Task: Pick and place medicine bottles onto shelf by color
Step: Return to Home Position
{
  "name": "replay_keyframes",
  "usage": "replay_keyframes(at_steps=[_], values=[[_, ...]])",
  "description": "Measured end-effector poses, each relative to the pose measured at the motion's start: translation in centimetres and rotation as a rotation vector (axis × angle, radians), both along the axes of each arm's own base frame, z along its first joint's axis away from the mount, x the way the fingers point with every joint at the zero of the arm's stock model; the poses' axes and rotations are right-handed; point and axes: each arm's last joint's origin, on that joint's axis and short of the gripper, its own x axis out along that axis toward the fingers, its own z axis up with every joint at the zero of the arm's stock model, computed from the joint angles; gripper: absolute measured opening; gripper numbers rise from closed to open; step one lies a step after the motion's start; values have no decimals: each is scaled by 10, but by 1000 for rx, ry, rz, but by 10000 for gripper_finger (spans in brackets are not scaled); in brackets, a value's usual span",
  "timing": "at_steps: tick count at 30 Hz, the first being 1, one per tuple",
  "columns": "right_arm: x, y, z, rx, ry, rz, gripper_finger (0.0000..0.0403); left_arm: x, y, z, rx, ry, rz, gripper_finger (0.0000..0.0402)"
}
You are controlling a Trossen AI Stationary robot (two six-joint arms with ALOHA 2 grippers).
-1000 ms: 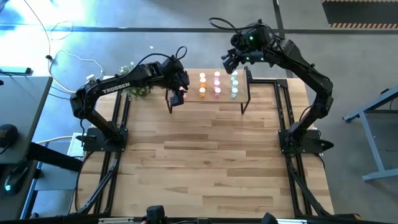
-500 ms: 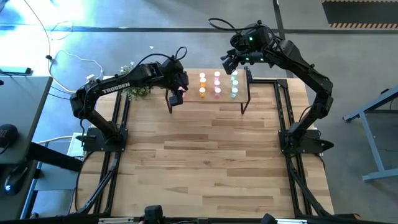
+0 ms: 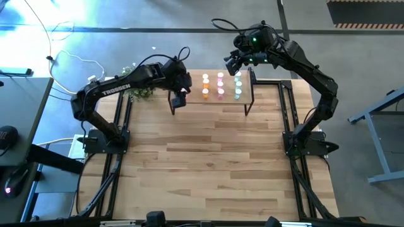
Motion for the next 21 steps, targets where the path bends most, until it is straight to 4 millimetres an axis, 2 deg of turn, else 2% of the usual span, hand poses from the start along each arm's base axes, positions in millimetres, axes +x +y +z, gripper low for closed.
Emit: replay_keyframes(at_steps=[7,12,16,21], values=[[0,0,0,0,0,1,195,-8,-7,33,43,-102,18,195],[5,9,0,-7,3,34,195,-33,-29,51,-107,-263,-2,195],[12,23,1,-12,5,100,195,-55,-51,48,-156,-384,-32,195],[21,43,1,-41,21,191,195,-74,-78,24,-174,-521,-47,195]])
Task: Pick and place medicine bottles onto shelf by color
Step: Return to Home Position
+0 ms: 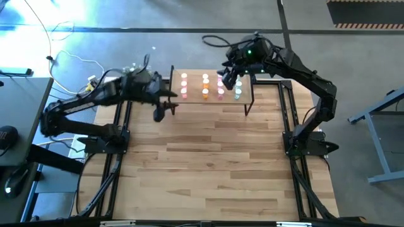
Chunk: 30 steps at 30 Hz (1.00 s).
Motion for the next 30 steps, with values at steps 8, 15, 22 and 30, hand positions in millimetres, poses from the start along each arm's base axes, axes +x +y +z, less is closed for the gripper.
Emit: replay_keyframes(at_steps=[8,15,22,30], values=[[4,27,8,-41,-34,105,195,-31,-43,-56,-39,-194,-34,195],[-10,32,26,-45,-144,91,195,-57,-65,-102,-32,-262,8,195],[-31,39,42,-59,-206,95,195,-77,-78,-134,-11,-329,7,195],[-56,50,25,-13,-194,80,195,-97,-86,-153,-41,-468,-27,195]])
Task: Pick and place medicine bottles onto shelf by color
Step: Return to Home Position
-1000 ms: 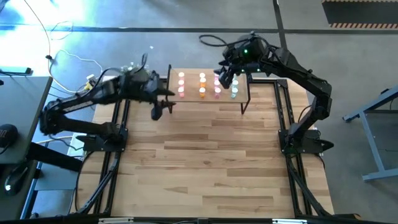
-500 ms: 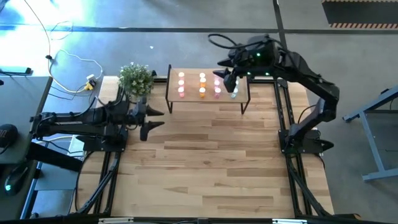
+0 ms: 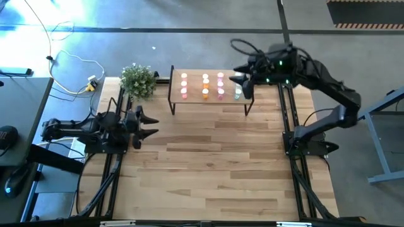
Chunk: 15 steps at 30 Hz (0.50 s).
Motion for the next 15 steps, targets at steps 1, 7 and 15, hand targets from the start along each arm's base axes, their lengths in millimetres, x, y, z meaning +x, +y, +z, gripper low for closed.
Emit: replay_keyframes(at_steps=[1,7,15], values=[[-3,2,-8,5,3,-10,195,-2,0,-2,-6,-16,1,195],[-39,15,-53,25,-129,-32,195,-8,-1,-14,-49,-63,11,195],[-105,39,-120,60,-290,-11,195,-5,1,-33,-82,-30,53,195]])
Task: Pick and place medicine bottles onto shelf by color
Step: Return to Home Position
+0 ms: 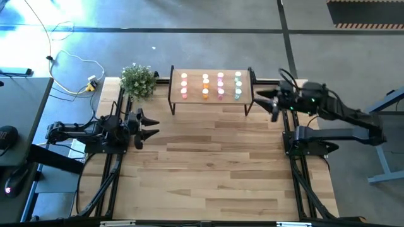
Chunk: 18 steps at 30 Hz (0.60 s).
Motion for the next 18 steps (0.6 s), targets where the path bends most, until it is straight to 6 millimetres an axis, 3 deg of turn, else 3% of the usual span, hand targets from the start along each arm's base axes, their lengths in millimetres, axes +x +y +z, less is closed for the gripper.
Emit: replay_keyframes(at_steps=[7,18], values=[[-39,12,-63,33,-87,23,195,2,1,-2,13,30,42,195],[-48,21,-152,23,-244,111,195,2,2,-2,120,68,59,195]])
